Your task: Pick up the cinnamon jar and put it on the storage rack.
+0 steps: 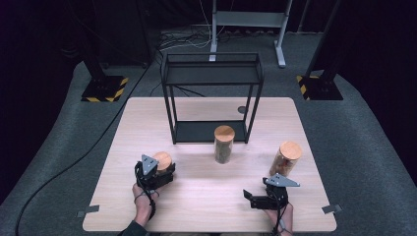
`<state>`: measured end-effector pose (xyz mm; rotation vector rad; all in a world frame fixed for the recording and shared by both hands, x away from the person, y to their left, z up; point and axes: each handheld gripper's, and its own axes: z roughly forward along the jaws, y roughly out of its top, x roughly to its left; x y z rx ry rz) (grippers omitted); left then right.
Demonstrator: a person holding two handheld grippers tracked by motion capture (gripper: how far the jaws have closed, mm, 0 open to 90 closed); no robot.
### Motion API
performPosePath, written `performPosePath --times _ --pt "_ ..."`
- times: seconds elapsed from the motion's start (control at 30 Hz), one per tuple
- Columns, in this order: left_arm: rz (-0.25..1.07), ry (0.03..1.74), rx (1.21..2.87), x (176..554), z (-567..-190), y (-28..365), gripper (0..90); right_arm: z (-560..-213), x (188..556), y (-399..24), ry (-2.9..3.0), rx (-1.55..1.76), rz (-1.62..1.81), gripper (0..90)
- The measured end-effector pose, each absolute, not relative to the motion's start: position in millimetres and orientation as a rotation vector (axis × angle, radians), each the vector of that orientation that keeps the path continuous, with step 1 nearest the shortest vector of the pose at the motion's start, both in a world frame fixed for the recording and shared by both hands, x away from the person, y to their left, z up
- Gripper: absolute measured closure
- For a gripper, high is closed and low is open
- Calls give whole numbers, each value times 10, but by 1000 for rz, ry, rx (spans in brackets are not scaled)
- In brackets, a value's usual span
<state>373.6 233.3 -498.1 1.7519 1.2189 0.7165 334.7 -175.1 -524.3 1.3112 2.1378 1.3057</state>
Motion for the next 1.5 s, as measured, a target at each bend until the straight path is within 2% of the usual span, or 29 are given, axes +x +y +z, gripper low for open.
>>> performPosePath --times 1.5 --pt "682 1149 1817 3938 -4908 2043 255 -5243 3344 -1763 2125 1318 1317 29"
